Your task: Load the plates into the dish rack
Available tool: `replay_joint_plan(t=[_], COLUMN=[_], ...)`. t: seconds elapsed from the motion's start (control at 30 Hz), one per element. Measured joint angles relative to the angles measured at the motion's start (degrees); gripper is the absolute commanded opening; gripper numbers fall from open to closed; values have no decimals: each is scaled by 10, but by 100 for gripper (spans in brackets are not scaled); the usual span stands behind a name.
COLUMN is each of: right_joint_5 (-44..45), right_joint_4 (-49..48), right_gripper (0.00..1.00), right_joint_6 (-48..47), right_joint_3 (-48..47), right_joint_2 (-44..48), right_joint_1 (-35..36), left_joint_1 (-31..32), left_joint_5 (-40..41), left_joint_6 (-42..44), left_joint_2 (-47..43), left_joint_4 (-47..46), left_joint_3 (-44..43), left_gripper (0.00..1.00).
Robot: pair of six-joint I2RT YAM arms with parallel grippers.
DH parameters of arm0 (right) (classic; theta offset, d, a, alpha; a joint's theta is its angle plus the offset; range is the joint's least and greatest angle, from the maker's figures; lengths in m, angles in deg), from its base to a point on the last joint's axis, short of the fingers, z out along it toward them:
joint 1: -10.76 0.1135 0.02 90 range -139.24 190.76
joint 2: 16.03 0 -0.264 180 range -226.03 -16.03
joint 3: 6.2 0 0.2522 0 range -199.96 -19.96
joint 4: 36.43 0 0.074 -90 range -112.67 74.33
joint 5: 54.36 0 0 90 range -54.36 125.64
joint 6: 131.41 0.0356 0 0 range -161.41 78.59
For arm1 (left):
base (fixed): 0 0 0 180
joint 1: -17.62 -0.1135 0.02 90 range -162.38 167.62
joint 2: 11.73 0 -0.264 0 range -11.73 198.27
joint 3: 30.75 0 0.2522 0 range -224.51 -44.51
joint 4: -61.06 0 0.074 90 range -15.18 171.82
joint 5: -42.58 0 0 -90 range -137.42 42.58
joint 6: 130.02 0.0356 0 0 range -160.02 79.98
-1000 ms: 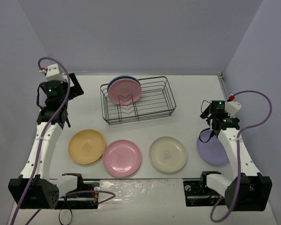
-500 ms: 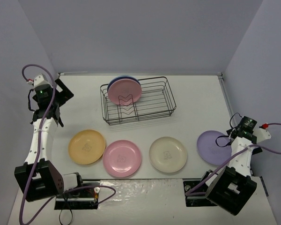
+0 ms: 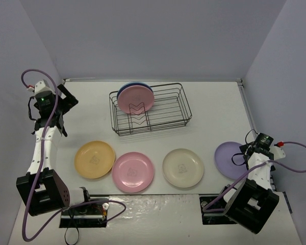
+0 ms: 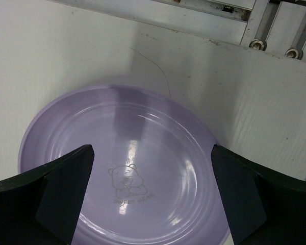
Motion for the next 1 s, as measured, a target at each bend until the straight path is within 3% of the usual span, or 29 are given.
replay_joint_plan(t=[0.67,1.0], right_joint_5=[70,61], right_joint_4=[-14,-37], right_gripper=[99,99], right_joint_6=[111,78], right_joint_3=[37,37], right_joint_2=[19,5], right_joint_1=[0,4], left_joint_1=[0,0], left_joint_5=[-9,-9], left_joint_6=[0,0], left_joint_2=[9,29], left_joint_4=[-60,-72], left_joint_3=[-2,-3], left_gripper=[97,97])
